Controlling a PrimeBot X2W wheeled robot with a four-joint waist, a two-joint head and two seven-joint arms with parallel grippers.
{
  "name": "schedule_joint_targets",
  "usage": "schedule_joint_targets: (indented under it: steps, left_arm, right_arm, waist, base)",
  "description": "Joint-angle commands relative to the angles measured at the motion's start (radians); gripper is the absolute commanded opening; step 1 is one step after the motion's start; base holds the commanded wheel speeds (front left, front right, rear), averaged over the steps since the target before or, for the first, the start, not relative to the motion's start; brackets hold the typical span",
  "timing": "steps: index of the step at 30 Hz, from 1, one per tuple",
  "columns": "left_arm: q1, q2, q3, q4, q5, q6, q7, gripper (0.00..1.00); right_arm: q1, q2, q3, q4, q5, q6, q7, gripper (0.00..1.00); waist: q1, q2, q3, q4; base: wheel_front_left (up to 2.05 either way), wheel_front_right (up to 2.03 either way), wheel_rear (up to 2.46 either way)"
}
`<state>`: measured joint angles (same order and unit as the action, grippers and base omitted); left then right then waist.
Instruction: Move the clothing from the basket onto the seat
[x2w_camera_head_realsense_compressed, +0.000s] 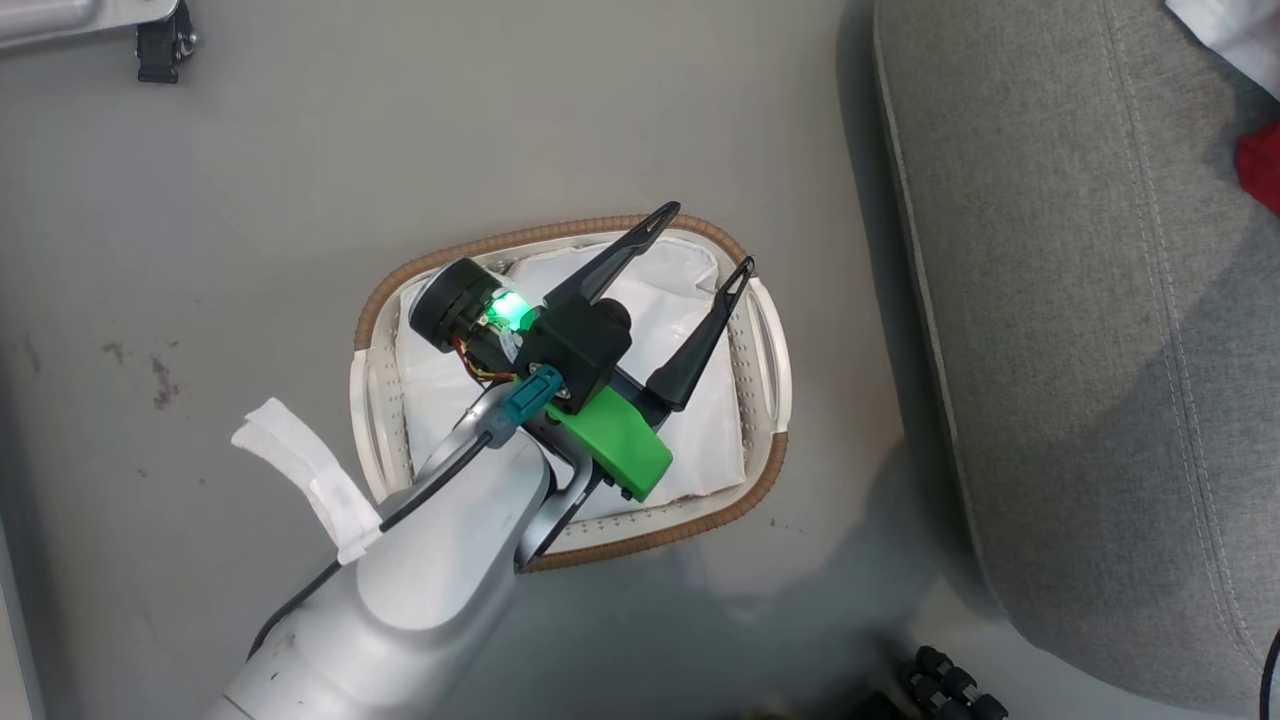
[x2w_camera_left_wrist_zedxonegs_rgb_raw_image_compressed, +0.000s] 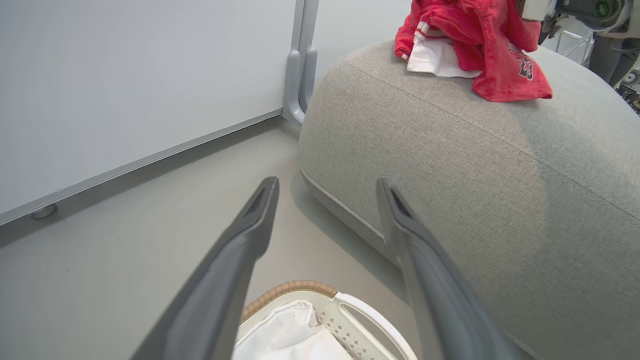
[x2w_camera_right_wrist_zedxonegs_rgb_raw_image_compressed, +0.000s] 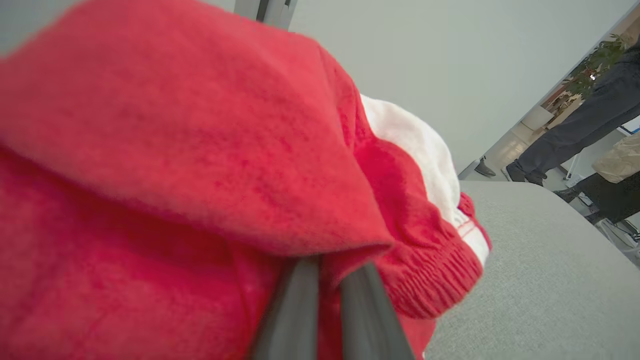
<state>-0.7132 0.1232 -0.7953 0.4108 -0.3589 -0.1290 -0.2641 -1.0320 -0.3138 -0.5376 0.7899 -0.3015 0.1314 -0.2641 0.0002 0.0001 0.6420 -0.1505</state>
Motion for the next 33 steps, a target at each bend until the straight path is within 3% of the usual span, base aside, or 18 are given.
schedule_joint_targets:
  steps: [1,3,4,6,7,8,21,33]
  left_arm:
    - [0.008,0.006,0.006,0.000,0.009,-0.003,0.000,1.00]
    - [0.012,0.005,0.008,0.002,0.010,-0.003,0.000,1.00]
    - [0.013,0.005,0.009,0.003,0.010,-0.003,0.000,1.00]
    - [0.014,0.006,0.010,0.005,0.008,-0.003,0.000,1.00]
    - [0.016,0.005,0.011,0.005,0.007,-0.003,0.000,1.00]
    - [0.018,0.004,0.012,0.006,0.005,-0.003,0.000,1.00]
    - [0.070,-0.009,0.043,0.015,-0.024,-0.003,0.000,1.00]
    - [0.173,-0.041,0.141,0.024,-0.042,-0.003,0.000,1.00]
  right_arm:
    - [0.016,0.003,-0.003,-0.002,-0.008,-0.001,-0.001,0.00]
    - [0.028,0.013,-0.003,-0.009,-0.010,-0.001,-0.001,0.00]
    - [0.033,0.019,-0.002,-0.014,-0.010,-0.001,-0.001,0.13]
    - [0.048,0.029,0.004,-0.023,-0.009,-0.001,-0.001,0.47]
    - [0.056,0.033,0.008,-0.029,-0.007,-0.001,-0.001,0.88]
    - [0.065,0.035,0.012,-0.035,-0.005,-0.001,-0.001,1.00]
    - [0.211,0.058,0.106,-0.085,0.036,-0.001,-0.001,1.00]
    - [0.279,0.050,0.185,-0.093,0.065,-0.001,-0.001,1.00]
  waist:
    - [-0.0002,-0.0001,0.006,0.002]
    - [-0.0002,-0.0001,0.002,-0.004]
    - [-0.0002,-0.0001,-0.001,-0.008]
    - [-0.0002,-0.0001,-0.011,-0.014]
    - [-0.0002,-0.0001,-0.018,-0.018]
    - [-0.0002,-0.0001,-0.024,-0.020]
    - [-0.0002,-0.0001,-0.151,-0.045]
    - [-0.0002,-0.0001,-0.327,0.011]
  base:
    - [0.00,0.00,0.00]
    - [0.00,0.00,0.00]
    - [0.00,0.00,0.00]
    - [0.00,0.00,0.00]
    - [0.00,0.00,0.00]
    - [0.00,0.00,0.00]
    - [0.00,0.00,0.00]
    - [0.00,0.00,0.00]
